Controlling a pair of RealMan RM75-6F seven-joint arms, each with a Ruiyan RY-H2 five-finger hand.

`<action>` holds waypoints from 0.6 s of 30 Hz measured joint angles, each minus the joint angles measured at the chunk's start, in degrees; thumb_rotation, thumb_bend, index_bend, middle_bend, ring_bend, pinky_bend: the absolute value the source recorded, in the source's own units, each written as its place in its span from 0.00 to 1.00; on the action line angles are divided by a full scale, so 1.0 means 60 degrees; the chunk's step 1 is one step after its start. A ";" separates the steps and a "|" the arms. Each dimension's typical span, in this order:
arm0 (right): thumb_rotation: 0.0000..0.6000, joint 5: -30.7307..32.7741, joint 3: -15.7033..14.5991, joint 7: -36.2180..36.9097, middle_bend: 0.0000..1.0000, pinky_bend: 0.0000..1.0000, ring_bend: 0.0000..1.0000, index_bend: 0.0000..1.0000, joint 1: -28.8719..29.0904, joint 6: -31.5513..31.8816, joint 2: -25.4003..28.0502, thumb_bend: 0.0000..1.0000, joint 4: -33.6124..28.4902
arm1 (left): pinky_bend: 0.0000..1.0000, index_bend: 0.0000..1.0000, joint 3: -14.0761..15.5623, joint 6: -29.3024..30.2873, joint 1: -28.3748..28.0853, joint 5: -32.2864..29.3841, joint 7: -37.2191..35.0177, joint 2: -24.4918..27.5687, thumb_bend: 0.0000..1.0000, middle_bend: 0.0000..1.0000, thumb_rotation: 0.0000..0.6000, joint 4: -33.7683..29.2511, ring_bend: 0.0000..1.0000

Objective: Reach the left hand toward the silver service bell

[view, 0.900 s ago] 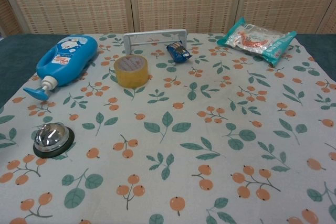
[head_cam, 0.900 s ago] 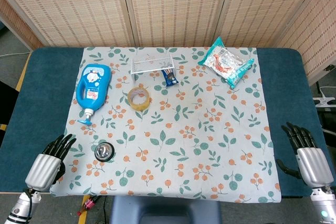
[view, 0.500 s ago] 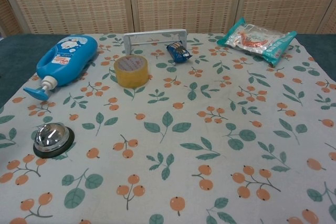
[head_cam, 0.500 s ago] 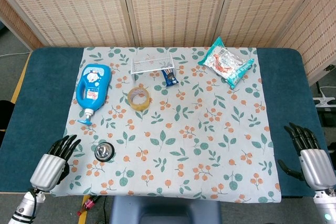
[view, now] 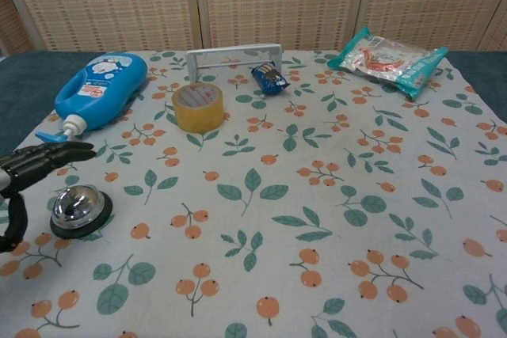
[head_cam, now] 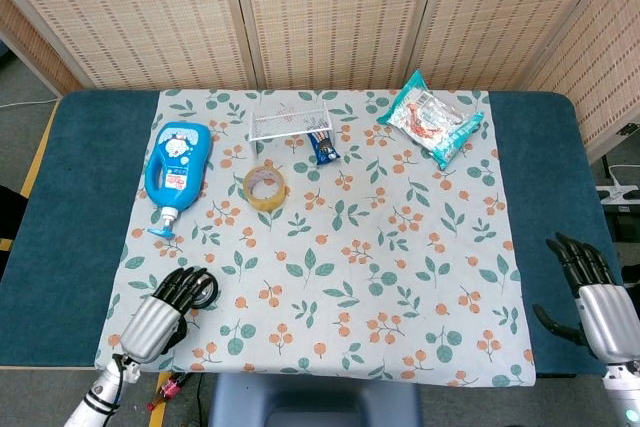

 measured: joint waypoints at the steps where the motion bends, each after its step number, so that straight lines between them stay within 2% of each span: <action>1: 1.00 -0.0015 -0.0005 0.0021 0.00 0.02 0.00 0.06 -0.0004 0.0009 0.0008 0.19 0.0002 | 0.09 0.00 0.0019 -0.0048 -0.0018 -0.0009 -0.0131 -0.0228 1.00 0.00 1.00 0.0296 0.00; 6: 1.00 -0.0092 -0.0036 0.0096 0.00 0.02 0.00 0.06 0.0001 0.0004 0.0038 0.19 0.0030 | 0.09 0.00 0.0199 -0.0493 -0.0075 -0.0164 -0.0854 -0.1304 1.00 0.00 1.00 0.1876 0.00; 11: 1.00 -0.0046 -0.0035 0.0063 0.00 0.02 0.00 0.06 0.0002 -0.0033 0.0030 0.19 0.0022 | 0.09 0.00 0.0380 -0.0943 -0.0112 -0.0382 -0.1343 -0.1916 1.00 0.00 1.00 0.2893 0.00; 14: 1.00 -0.0043 -0.0041 0.0043 0.00 0.02 0.00 0.06 0.0010 -0.0060 0.0028 0.19 0.0014 | 0.09 0.00 0.0387 -0.0823 -0.0123 -0.0444 -0.1460 -0.1953 1.00 0.00 1.00 0.3000 0.00; 18: 1.00 -0.0006 -0.0029 0.0063 0.00 0.02 0.00 0.06 0.0044 -0.0127 0.0026 0.19 0.0006 | 0.09 0.00 0.0328 -0.0207 -0.0148 -0.0373 -0.1282 -0.1504 1.00 0.00 1.00 0.2461 0.00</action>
